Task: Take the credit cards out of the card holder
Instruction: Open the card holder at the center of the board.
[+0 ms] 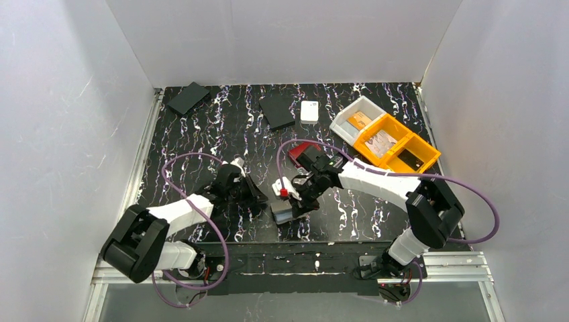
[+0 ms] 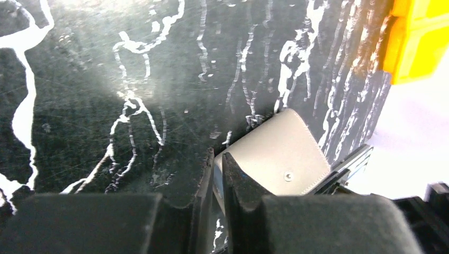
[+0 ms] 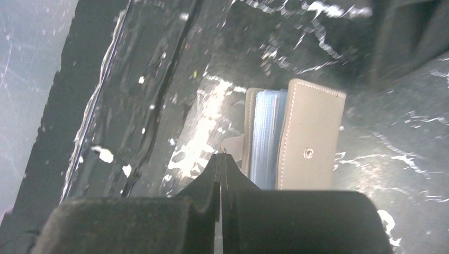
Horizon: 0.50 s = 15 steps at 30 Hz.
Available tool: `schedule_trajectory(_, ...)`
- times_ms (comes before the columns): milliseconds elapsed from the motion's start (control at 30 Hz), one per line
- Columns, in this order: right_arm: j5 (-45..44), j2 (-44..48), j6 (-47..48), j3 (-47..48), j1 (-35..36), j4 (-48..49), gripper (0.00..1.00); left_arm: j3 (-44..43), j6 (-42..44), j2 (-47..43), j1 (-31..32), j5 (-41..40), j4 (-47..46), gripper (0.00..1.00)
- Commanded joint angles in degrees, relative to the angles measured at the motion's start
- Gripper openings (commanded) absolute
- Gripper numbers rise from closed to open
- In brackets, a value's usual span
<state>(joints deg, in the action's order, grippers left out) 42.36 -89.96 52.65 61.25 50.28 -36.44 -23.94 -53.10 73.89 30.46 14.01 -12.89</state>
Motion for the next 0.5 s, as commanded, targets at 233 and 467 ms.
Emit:
schedule_trajectory(233, -20.1, 14.1, 5.9, -9.7, 1.2, -7.6, 0.01, -6.6, 14.9, -12.3, 0.3, 12.0, 9.7, 0.85)
schedule_trajectory(467, -17.3, 16.5, 4.2, -14.4, -3.1, -4.8, 0.01, -12.5, 19.5, -6.3, 12.4, 6.2, 18.6, 0.95)
